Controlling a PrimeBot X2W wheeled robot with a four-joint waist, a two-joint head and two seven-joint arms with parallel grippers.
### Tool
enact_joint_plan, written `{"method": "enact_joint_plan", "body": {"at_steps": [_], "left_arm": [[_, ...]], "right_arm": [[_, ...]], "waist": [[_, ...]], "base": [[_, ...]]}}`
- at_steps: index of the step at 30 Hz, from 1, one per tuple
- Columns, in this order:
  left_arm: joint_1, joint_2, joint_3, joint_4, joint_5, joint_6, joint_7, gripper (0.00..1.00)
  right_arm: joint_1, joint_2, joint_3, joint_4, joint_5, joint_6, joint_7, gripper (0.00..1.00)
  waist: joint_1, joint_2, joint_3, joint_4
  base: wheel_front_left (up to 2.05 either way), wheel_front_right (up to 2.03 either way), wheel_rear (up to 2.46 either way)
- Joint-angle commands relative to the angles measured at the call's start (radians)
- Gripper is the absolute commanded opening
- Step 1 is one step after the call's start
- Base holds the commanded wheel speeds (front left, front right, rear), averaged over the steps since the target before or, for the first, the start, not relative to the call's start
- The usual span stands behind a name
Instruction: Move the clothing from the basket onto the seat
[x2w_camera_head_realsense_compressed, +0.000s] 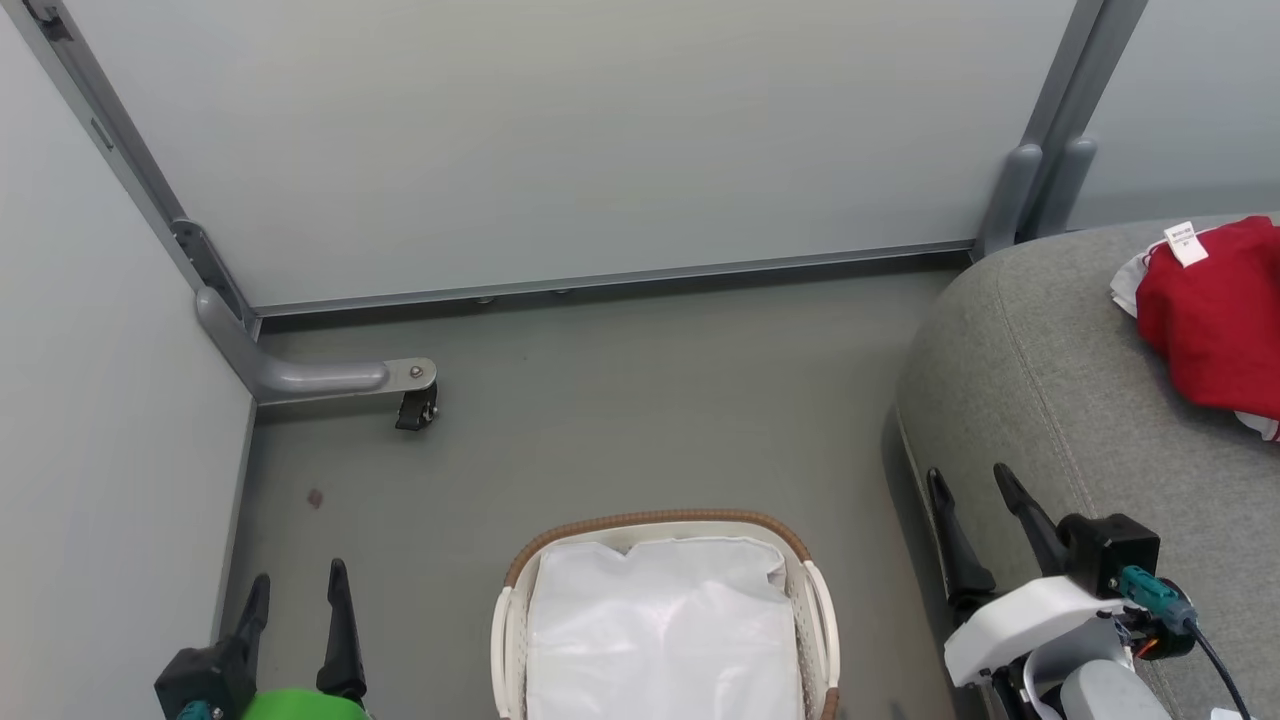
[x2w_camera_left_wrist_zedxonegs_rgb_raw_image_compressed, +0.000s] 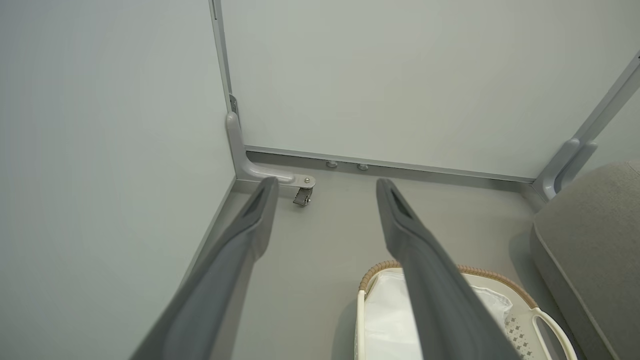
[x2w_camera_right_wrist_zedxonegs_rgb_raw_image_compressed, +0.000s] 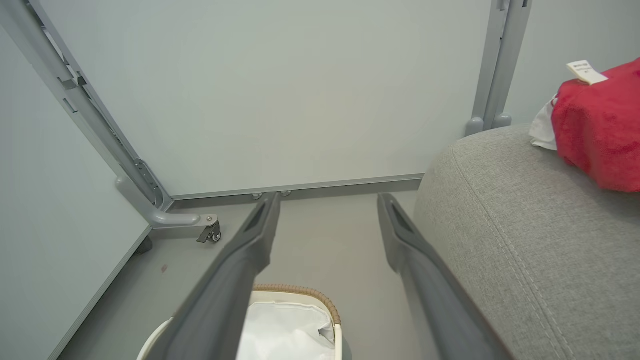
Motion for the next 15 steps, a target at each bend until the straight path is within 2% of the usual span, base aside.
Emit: {"method": "enact_joint_plan", "body": {"at_steps": [1, 2, 3, 7, 15], "left_arm": [[0.026, 0.0, 0.004, 0.004, -0.015, -0.002, -0.001, 1.0], [0.032, 0.0, 0.0, 0.009, -0.023, -0.003, -0.001, 1.0], [0.02, 0.0, -0.002, 0.012, -0.025, 0.0, 0.0, 0.0], [0.026, -0.007, -0.005, 0.049, -0.029, 0.0, 0.006, 0.0], [0.006, -0.006, 0.007, 0.033, -0.176, -0.001, 0.05, 0.0]], "right_arm": [[0.021, -0.004, 0.003, 0.005, 0.003, -0.001, -0.002, 1.0], [0.027, -0.004, 0.006, 0.004, 0.005, -0.001, -0.002, 1.0], [0.019, 0.0, 0.006, 0.003, 0.002, 0.0, 0.0, 0.0], [0.042, 0.007, 0.006, 0.035, 0.007, 0.0, 0.003, 0.0], [0.038, 0.006, -0.014, 0.018, 0.154, 0.0, 0.045, 0.0]], "waist": [[0.0001, 0.0, -0.01, -0.003], [0.0001, 0.0, -0.012, -0.004], [0.0001, 0.0, -0.01, -0.003], [0.0001, 0.0, -0.011, -0.003], [0.0001, 0.0, -0.011, -0.006]], "base": [[0.0, 0.0, 0.0], [0.0, 0.0, 0.0], [0.0, 0.0, 0.0], [0.0, 0.0, 0.0], [0.0, 0.0, 0.0]]}}
